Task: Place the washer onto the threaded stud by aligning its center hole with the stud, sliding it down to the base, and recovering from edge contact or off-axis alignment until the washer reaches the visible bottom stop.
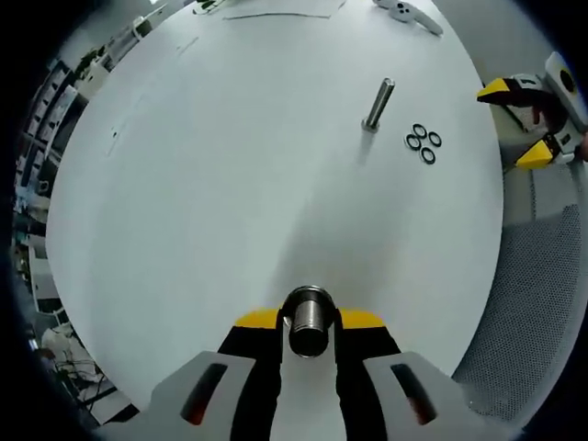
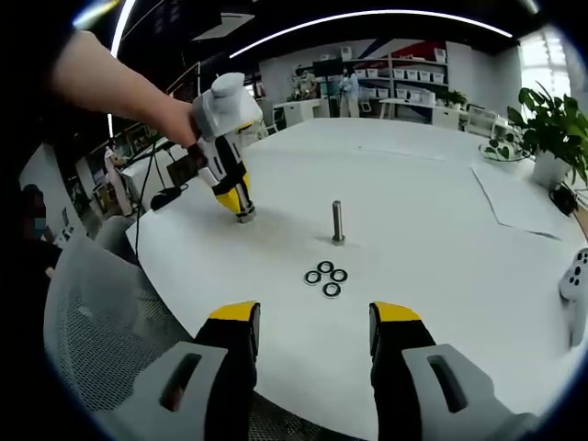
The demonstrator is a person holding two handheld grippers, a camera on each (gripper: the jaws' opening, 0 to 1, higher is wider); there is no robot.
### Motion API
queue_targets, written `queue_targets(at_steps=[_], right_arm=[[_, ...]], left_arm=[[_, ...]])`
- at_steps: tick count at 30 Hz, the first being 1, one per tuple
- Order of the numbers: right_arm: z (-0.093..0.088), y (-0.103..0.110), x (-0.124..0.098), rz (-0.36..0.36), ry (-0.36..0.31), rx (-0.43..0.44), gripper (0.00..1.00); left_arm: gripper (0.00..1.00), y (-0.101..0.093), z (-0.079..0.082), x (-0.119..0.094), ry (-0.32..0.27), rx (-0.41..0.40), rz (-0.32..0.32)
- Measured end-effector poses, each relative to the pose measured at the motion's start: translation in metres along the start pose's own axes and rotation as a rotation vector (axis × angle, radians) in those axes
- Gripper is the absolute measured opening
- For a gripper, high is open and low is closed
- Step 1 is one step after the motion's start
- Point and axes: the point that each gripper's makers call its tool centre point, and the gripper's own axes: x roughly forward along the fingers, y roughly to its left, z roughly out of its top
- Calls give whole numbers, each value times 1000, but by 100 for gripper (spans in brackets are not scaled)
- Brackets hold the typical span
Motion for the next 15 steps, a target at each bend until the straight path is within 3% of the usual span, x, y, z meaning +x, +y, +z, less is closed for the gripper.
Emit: queue_targets(at_steps=[15], right_arm=[[-1,0,0,-1,3,-1,50]], left_arm=[[20,2,-2,5,-10,-39,2]])
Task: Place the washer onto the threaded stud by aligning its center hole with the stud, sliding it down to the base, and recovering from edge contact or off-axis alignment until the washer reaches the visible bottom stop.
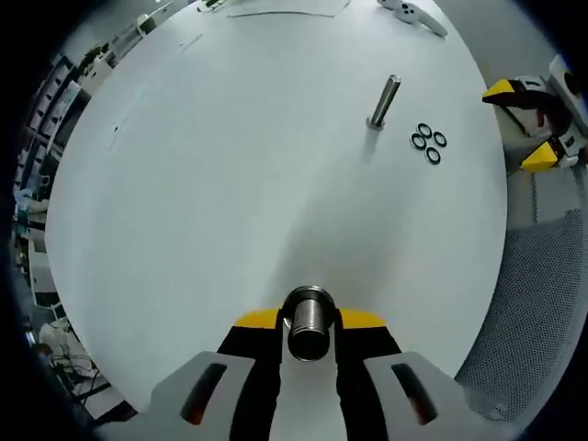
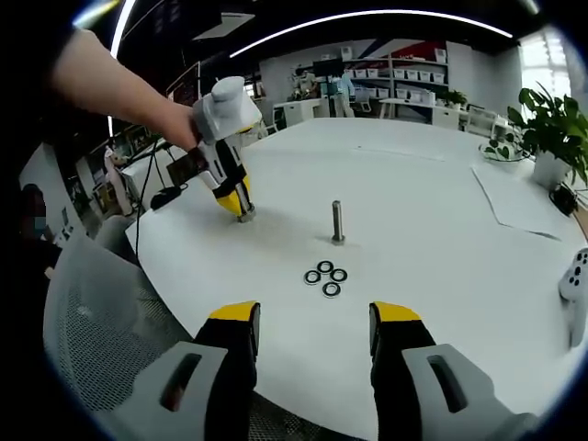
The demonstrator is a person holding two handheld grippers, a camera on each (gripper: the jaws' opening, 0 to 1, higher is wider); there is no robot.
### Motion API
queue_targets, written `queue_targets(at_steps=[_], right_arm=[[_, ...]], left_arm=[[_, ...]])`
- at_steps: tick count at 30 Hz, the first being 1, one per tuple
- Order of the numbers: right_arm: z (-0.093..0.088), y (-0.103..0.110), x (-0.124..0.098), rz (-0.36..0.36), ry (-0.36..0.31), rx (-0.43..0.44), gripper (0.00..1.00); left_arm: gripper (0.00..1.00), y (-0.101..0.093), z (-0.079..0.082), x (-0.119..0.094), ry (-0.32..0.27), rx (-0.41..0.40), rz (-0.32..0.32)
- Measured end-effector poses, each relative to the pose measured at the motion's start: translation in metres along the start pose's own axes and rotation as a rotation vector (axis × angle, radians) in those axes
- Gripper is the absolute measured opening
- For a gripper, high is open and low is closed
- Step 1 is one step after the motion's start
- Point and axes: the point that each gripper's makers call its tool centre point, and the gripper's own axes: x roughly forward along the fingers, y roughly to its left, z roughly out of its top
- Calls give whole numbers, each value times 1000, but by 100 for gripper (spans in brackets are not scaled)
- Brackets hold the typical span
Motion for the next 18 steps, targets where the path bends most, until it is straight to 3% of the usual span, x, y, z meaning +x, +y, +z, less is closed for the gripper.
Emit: queue_targets(at_steps=[7,12,18], right_arm=[[0,0,0,0,-1,1,50],[0,1,0,3,0,0,50],[0,1,0,2,-2,1,50]], left_arm=[[21,0,0,0,-34,-59,-14],[23,0,1,-1,-51,-13,21],[26,5,2,-11,-97,-37,55]])
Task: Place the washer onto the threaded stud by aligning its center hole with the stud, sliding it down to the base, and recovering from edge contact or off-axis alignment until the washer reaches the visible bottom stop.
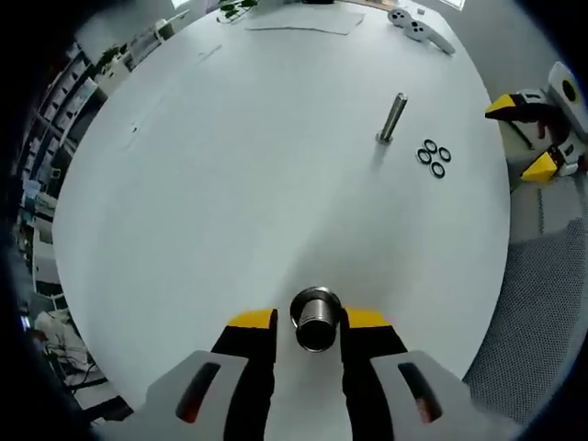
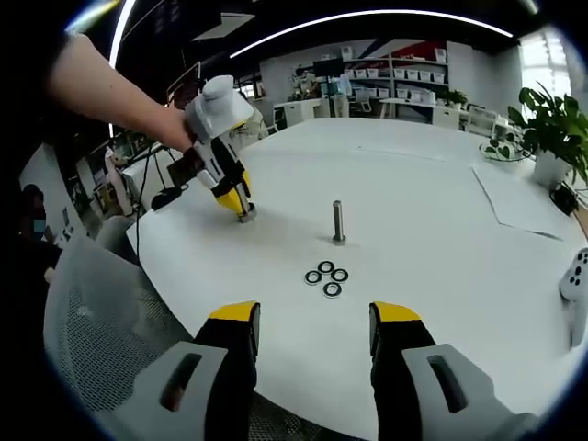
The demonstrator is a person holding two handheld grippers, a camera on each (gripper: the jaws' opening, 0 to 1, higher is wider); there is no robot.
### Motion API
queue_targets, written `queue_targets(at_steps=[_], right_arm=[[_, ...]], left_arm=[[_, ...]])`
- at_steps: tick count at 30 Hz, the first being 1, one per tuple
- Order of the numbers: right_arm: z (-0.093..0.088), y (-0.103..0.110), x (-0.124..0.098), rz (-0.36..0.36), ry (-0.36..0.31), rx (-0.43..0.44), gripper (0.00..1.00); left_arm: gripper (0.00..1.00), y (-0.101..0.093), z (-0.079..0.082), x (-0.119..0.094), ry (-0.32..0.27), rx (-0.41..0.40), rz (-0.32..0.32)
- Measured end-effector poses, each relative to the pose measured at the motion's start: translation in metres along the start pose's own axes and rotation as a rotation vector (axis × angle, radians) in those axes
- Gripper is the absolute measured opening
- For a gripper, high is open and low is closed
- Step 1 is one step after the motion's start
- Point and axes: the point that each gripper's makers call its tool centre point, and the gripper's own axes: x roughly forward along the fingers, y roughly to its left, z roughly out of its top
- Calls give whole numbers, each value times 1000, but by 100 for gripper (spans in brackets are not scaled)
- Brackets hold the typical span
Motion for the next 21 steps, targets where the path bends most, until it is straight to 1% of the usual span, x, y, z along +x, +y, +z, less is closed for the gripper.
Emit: queue_targets(at_steps=[4,6,9,12,14,17,19,20,21], right_arm=[[0,0,0,1,3,1,50],[-1,1,0,4,4,1,50],[-1,1,0,5,5,0,50],[-2,2,0,8,11,-1,50],[-2,2,1,8,11,-3,50],[-2,2,1,8,15,-3,51],[-3,3,1,10,16,-5,51],[-3,2,1,10,18,-7,51],[-3,3,1,10,20,-6,50]], left_arm=[[26,3,0,-6,-42,-30,11],[27,2,1,-12,-70,-60,17],[31,3,2,-17,-119,-95,33],[30,2,2,-22,-140,-104,37],[30,-1,3,-28,-165,-113,45],[31,0,4,-35,-205,-131,58],[31,0,3,-39,-217,-137,66],[31,0,4,-43,-234,-142,79],[31,1,5,-47,-264,-151,88]])
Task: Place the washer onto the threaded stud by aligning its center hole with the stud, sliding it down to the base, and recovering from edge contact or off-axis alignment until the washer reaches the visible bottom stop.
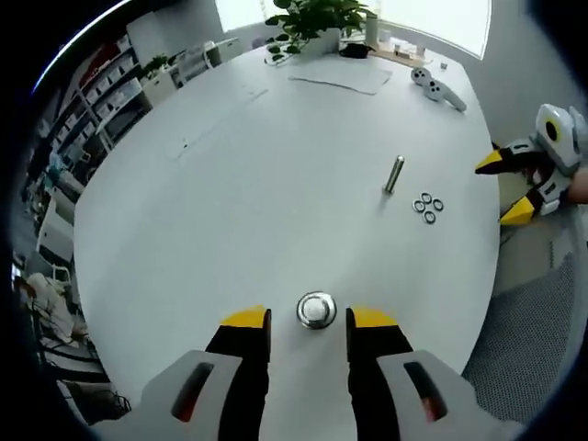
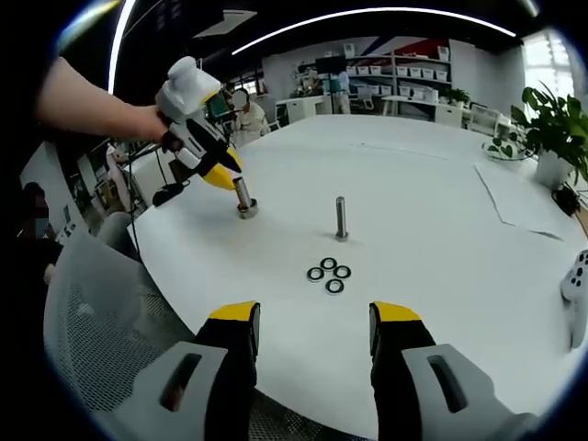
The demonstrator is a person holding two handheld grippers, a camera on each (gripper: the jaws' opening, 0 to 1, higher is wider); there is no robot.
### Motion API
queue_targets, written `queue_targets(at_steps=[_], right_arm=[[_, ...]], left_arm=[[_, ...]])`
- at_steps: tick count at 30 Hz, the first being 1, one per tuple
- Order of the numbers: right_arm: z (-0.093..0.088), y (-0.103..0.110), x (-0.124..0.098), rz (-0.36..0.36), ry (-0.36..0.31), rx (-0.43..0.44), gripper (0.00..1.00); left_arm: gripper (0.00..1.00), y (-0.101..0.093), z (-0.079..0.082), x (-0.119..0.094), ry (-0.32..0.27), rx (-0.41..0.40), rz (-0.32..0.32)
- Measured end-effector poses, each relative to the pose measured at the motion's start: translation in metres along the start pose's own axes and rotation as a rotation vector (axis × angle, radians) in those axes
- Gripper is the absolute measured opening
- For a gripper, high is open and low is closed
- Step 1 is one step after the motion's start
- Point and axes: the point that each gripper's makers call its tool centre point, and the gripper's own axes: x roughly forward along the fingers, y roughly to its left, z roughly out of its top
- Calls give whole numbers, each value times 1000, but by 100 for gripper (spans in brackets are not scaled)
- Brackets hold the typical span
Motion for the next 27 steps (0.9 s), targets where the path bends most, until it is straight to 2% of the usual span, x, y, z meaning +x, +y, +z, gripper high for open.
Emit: queue_targets(at_steps=[9,15,23,27], right_arm=[[-2,0,0,0,8,-3,51],[-3,1,1,1,17,-6,51],[-4,1,1,-2,22,-8,51],[-5,1,1,-1,27,-10,51]], left_arm=[[32,-4,-5,-23,-85,-60,29],[32,-7,-13,-29,-104,-75,38],[33,-12,-17,-43,-171,-135,57],[33,-12,-23,-45,-178,-142,67]])
